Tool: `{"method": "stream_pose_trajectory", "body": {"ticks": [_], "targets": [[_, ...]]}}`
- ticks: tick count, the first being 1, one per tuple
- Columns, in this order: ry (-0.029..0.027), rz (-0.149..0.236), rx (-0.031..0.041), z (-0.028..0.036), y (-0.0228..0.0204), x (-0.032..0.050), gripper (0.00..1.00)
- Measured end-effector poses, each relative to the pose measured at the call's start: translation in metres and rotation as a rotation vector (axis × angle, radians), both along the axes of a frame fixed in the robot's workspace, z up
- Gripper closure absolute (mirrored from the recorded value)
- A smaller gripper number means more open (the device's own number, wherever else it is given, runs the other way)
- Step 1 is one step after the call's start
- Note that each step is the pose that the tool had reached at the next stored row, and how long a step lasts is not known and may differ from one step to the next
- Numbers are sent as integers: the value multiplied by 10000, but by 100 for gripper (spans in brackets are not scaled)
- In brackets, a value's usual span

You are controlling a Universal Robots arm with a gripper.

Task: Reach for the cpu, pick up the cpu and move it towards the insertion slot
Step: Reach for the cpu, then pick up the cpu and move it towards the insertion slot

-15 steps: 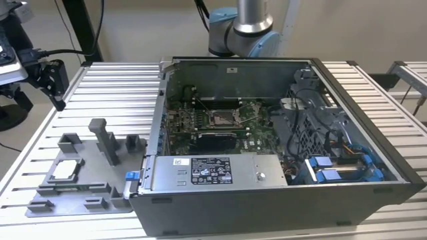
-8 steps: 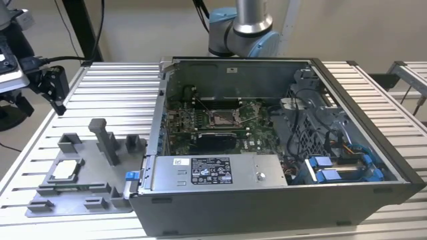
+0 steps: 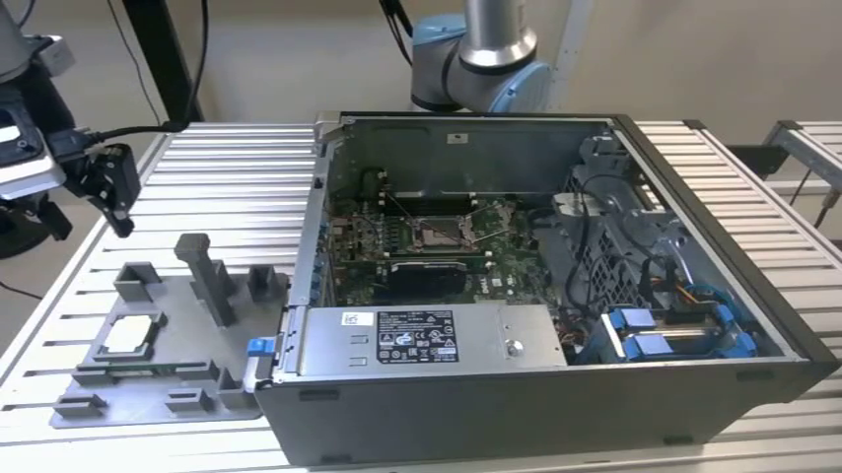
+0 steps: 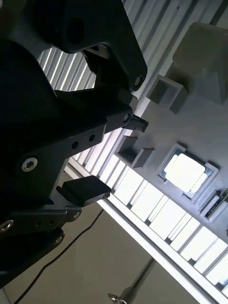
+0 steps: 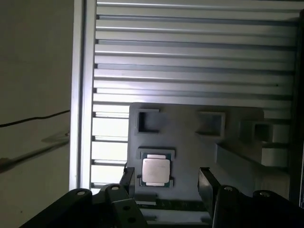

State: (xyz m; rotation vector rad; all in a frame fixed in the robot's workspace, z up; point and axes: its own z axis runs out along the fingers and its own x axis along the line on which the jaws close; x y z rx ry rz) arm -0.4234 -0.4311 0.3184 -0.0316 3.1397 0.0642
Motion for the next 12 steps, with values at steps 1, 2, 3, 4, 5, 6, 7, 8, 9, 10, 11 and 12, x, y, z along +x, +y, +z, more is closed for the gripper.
{"method": "stream_pose_trajectory", "body": {"ticks": [1, 2, 3, 4, 5, 6, 7, 8, 9, 10, 11, 12], "targets": [[0, 0, 0, -17, 0, -1, 0], [0, 0, 0, -36, 0, -2, 0], [1, 0, 0, -53, 0, -4, 0], [0, 0, 0, -70, 0, -5, 0], [1, 0, 0, -87, 0, -5, 0], [1, 0, 0, -106, 0, -6, 0], [0, 0, 0, -125, 0, -6, 0], [0, 1, 1, -143, 0, -6, 0], [1, 0, 0, -160, 0, -7, 0], [0, 0, 0, -179, 0, -6, 0], [0, 0, 0, -198, 0, -7, 0], [0, 0, 0, -215, 0, -7, 0]]}}
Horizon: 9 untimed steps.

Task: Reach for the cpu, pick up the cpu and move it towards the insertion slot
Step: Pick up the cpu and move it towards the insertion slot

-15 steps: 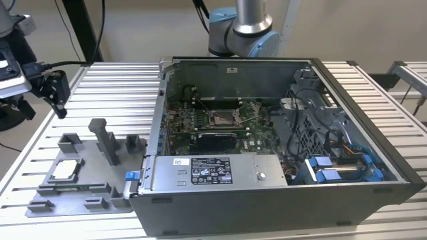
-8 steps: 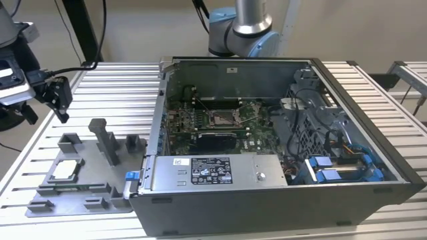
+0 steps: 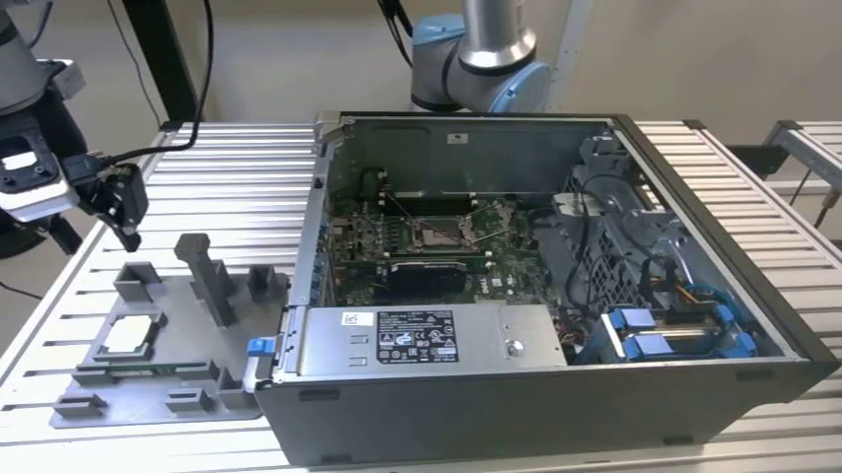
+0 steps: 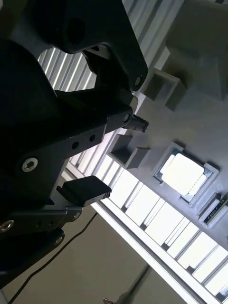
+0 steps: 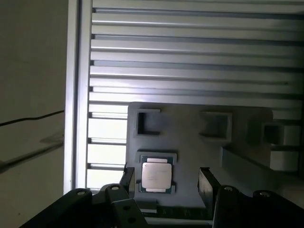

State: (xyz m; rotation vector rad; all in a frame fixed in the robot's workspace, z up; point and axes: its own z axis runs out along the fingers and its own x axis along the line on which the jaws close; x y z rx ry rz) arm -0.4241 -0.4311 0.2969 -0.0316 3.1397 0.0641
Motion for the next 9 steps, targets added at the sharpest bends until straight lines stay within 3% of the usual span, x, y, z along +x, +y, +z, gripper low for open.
{"method": "stream_pose_trajectory", "body": {"ticks": [9], "targets": [[0, -1, 0, -164, -1, -2, 0]]}}
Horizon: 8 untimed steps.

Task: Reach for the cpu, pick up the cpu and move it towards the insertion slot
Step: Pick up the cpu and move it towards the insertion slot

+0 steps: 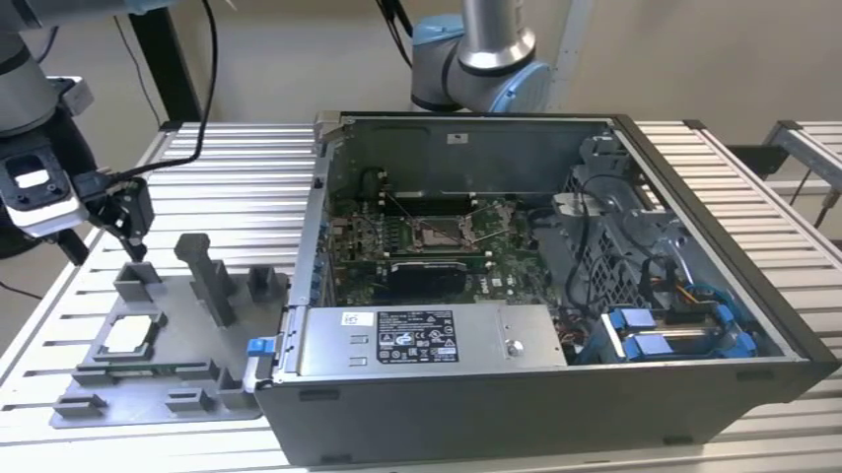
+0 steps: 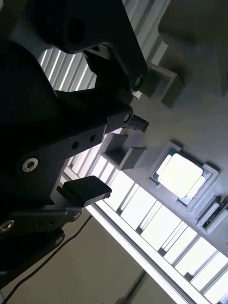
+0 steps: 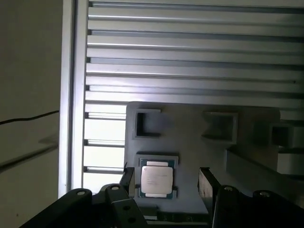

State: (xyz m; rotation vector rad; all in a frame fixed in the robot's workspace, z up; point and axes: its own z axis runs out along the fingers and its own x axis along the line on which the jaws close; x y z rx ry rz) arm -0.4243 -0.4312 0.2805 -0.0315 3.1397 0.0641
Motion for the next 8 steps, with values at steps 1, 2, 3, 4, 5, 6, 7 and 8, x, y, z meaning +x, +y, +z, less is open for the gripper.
{"method": "stream_pose_trajectory", "body": {"ticks": [1, 2, 3, 4, 5, 6, 7, 8], "targets": [[-1, 0, 1, -18, 0, 0, 0], [0, 0, 1, -36, -1, -1, 0], [1, -1, 0, -55, -2, -2, 0], [1, 0, 0, -72, -3, -2, 0], [1, 0, 0, -91, -6, -3, 0], [0, 0, 0, -109, -10, -4, 0], [1, 0, 0, -127, -15, -4, 0], [0, -1, 0, -146, -20, -5, 0]]}}
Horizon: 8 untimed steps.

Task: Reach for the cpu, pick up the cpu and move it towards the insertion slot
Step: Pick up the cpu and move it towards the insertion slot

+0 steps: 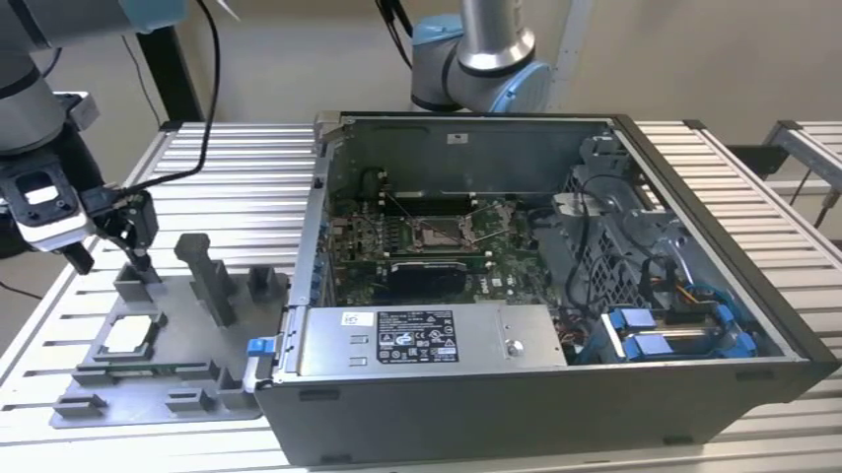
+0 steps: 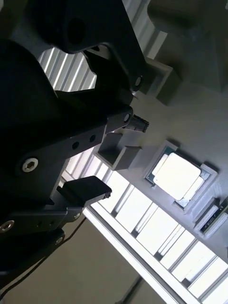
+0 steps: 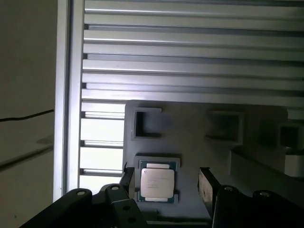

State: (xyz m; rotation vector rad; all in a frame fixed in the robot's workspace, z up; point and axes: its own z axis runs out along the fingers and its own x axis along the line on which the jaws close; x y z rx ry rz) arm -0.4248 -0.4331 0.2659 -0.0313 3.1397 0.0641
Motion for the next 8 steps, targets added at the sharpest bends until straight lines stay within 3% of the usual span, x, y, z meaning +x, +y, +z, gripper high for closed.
{"method": "stream_pose_trajectory", "body": {"ticks": [4, 8], "targets": [[3, -2, -2, -70, -23, -5, 0], [5, -4, 0, -140, -76, -6, 0]]}}
